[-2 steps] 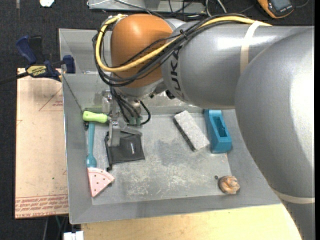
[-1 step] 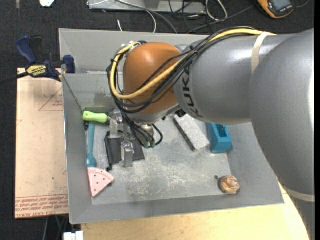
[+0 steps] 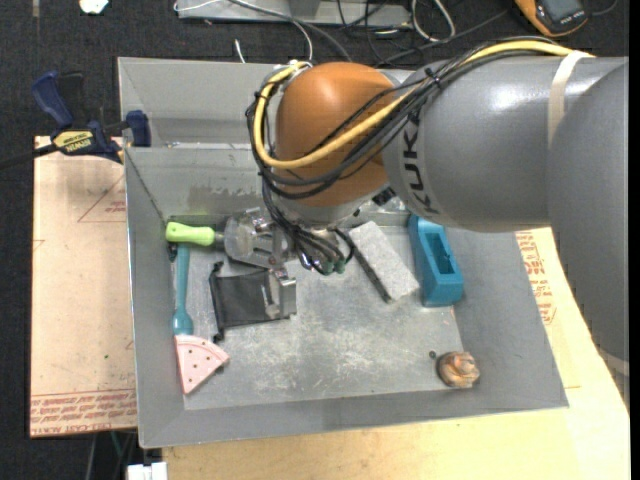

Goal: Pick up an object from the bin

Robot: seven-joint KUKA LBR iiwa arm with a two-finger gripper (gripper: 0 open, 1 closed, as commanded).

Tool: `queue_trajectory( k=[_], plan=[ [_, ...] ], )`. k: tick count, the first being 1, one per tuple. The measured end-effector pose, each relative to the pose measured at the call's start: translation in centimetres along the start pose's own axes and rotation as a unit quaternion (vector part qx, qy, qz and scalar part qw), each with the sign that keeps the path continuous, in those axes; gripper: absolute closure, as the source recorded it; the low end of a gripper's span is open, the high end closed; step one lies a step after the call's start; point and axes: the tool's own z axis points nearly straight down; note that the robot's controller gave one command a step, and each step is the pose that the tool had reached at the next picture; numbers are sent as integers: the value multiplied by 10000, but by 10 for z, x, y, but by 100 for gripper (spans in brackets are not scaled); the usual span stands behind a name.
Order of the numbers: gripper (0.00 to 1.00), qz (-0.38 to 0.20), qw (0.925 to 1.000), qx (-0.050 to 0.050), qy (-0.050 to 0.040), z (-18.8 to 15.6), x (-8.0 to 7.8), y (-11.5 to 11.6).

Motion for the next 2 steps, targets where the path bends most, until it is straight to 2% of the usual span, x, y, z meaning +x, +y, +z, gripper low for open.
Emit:
queue_trajectory(
  k=[1, 2],
  plan=[
    [0, 672, 9977, 7, 57, 37, 18, 13],
    [0, 1298, 9915, 4, -56, 95, -7, -1]
  ],
)
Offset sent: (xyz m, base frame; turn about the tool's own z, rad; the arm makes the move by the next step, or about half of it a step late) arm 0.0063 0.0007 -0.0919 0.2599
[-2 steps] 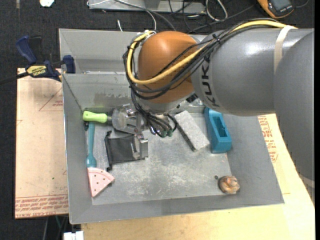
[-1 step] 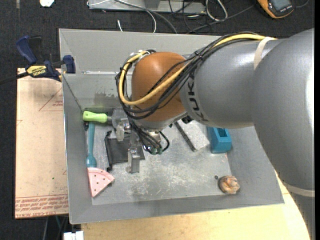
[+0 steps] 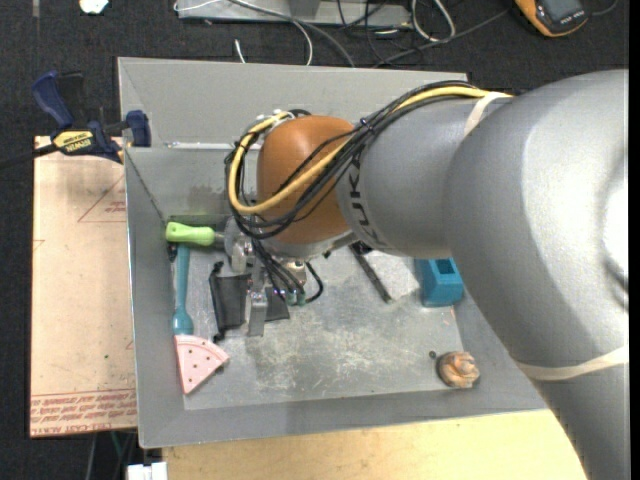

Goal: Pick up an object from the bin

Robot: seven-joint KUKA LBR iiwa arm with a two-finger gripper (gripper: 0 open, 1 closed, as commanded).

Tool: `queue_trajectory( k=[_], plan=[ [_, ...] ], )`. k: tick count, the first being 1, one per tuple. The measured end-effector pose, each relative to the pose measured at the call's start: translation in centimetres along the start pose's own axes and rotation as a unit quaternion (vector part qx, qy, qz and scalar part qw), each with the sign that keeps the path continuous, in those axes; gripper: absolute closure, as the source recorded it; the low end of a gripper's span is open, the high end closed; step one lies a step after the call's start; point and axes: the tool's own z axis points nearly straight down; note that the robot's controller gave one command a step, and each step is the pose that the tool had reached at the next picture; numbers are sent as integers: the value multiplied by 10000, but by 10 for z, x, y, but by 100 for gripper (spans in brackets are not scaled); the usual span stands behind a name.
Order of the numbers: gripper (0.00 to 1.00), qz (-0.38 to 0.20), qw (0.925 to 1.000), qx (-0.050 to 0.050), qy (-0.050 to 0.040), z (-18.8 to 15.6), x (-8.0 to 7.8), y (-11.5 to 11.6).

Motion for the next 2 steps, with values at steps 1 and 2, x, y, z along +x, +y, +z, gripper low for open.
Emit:
queue_trajectory(
  k=[1, 2],
  plan=[
    [100, -2718, 9623, -34, 85, 22, -15, -2],
    [0, -2718, 9623, -36, 87, 22, -15, -2]
  ],
)
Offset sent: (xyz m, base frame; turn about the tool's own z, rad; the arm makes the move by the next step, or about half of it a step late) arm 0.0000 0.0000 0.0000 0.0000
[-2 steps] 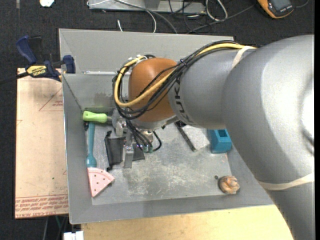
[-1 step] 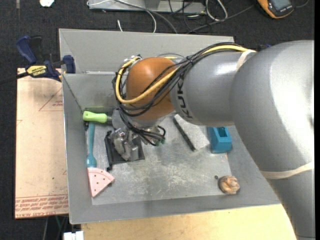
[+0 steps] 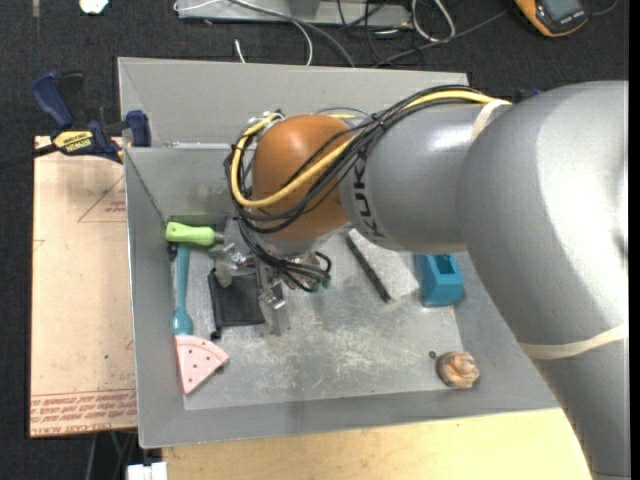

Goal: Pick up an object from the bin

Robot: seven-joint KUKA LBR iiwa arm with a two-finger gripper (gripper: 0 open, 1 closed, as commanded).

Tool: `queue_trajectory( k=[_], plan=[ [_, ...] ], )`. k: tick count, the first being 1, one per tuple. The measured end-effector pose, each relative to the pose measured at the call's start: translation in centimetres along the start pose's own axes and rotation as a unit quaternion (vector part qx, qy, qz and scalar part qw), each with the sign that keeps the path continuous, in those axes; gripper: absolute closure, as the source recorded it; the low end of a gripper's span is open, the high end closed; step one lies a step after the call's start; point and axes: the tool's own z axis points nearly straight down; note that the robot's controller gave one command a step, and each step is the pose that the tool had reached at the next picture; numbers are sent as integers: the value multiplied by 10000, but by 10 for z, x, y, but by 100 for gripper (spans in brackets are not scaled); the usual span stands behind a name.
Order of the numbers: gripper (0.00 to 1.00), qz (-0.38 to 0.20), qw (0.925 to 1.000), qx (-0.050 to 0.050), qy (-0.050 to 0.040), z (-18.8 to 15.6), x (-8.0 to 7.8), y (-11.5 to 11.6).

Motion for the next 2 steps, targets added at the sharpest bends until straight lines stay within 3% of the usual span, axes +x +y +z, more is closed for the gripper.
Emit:
queue_trajectory(
  k=[2],
  plan=[
    [0, 63, 10000, -9, -7, 0, 3, -4]
  ],
)
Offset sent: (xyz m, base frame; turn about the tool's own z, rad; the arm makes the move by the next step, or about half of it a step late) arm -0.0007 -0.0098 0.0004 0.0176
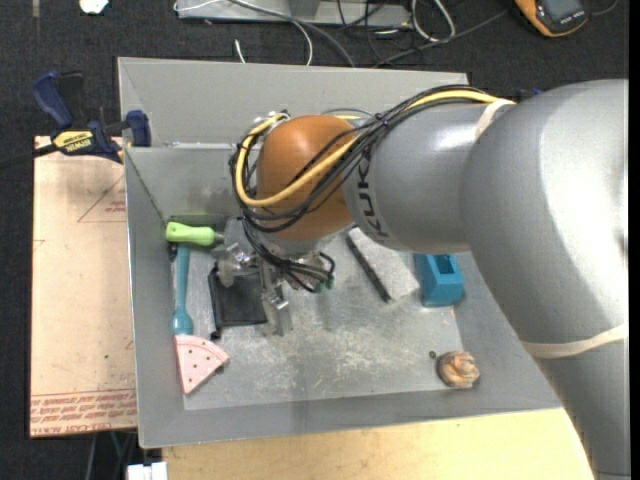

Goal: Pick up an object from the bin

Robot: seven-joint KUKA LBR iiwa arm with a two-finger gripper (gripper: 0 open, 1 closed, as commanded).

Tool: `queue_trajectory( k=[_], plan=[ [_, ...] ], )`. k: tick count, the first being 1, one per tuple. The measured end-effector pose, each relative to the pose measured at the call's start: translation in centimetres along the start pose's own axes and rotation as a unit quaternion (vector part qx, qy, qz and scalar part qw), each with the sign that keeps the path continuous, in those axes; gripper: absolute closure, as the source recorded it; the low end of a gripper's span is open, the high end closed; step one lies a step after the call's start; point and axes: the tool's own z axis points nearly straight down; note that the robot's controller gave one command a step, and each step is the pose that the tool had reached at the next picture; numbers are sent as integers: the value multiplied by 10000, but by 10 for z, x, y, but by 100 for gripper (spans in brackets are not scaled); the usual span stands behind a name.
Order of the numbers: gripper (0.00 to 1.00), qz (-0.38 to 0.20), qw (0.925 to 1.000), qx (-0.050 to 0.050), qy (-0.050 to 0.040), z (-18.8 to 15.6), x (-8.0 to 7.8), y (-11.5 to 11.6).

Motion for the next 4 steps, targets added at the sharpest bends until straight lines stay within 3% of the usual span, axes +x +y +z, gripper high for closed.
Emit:
queue_trajectory(
  k=[1, 4],
  plan=[
    [100, 4, 10000, -11, -9, -2, 3, 0],
    [100, -201, 9998, -16, -34, -2, 5, -4]
  ],
)
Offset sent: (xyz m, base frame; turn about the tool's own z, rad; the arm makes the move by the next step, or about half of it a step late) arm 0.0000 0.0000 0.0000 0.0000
